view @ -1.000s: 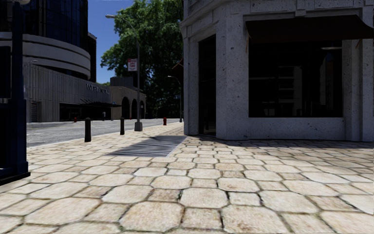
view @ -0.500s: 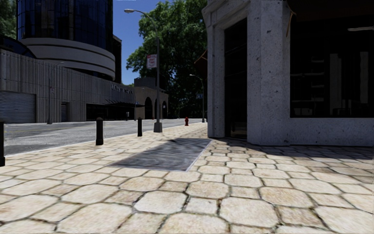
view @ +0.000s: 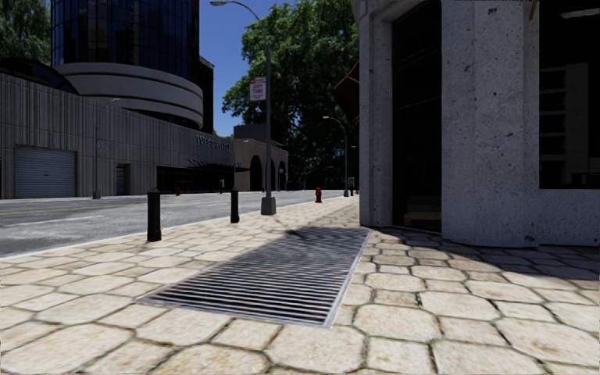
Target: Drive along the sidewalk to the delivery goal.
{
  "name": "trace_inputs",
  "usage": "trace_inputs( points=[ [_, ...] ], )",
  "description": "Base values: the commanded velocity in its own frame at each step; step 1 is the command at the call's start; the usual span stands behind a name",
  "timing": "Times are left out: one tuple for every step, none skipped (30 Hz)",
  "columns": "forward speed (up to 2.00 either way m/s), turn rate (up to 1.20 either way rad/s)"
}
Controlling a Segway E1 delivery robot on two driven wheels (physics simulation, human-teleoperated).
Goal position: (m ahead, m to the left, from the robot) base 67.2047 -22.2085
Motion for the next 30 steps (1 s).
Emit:
trace_inputs(
  points=[
    [2.0, 0.0],
    [2.0, 0.0],
    [2.0, 0.0],
    [2.0, 0.0],
    [2.0, 0.0],
    [2.0, 0.0],
    [2.0, 0.0],
    [2.0, 0.0],
    [2.0, 0.0],
    [2.0, 0.0],
    [2.0, 0.0],
    [2.0, 0.0],
    [2.0, 0.0],
    [2.0, 0.0],
    [2.0, 0.0],
    [2.0, 0.0],
    [2.0, 0.0],
    [2.0, 0.0],
    [2.0, 0.0],
    [2.0, 0.0],
    [2.0, 0.0],
    [2.0, 0.0],
    [2.0, 0.0],
    [2.0, 0.0],
    [2.0, 0.0],
    [2.0, 0.0],
    [2.0, 0.0],
    [2.0, 0.0],
    [2.0, 0.0],
    [2.0, 0.0]
  ],
)
